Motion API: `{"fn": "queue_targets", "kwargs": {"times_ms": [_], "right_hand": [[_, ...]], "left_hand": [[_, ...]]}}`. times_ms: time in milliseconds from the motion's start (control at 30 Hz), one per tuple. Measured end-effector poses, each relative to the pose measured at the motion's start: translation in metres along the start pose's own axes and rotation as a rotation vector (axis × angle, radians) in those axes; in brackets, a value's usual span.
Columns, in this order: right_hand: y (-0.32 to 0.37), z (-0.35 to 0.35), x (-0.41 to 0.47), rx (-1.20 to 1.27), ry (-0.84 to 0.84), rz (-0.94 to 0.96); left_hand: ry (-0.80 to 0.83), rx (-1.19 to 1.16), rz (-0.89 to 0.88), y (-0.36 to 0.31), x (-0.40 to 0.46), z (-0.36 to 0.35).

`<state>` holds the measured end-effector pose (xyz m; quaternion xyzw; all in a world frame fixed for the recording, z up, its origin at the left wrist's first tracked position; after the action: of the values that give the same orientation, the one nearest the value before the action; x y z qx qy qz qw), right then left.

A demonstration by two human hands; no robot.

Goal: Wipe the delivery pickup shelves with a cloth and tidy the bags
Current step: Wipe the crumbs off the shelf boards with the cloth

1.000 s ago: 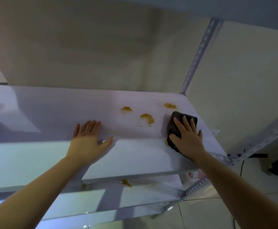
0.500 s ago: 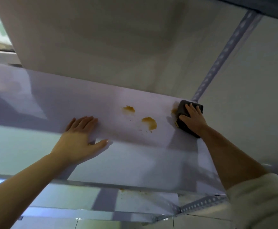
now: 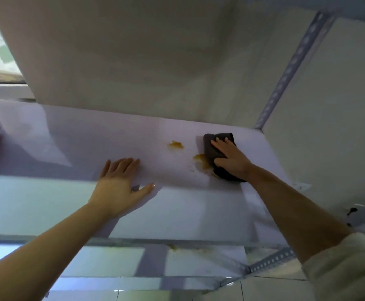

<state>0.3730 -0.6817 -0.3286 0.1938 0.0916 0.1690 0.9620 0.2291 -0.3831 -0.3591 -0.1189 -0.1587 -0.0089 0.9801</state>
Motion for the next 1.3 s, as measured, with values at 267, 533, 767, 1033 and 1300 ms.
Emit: {"fn": "queue_targets", "kwargs": {"times_ms": [267, 533, 767, 1033, 1300], "right_hand": [[0.069, -0.051, -0.071, -0.159, -0.165, -0.174], [0.079, -0.053, -0.073, -0.106, -0.146, -0.121], [0.068, -0.031, 0.004, -0.056, -0.101, -0.167], [0.107, -0.031, 0.095, -0.005, -0.002, 0.014], [0.123, -0.042, 0.06, 0.176, 0.118, 0.234]], "left_hand": [[0.092, 0.016, -0.065, 0.009, 0.003, 0.015], [0.022, -0.012, -0.079, 0.056, 0.015, 0.024], [-0.009, -0.001, 0.015, 0.058, 0.012, 0.019], [-0.032, -0.017, 0.052, 0.059, 0.016, 0.012], [-0.022, 0.004, 0.053, 0.059, 0.018, 0.014]]}}
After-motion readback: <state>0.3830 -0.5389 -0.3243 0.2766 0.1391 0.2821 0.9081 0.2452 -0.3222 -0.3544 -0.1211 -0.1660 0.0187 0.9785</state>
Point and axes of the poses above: each hand's wrist, its own x-axis towards the middle knuckle, its own z-axis out of the back of the hand, y = z × x, the point moved 2 cm from there along x, towards the middle knuckle, and after that the axes turned 3 degrees about -y, right-handed, at the moved point
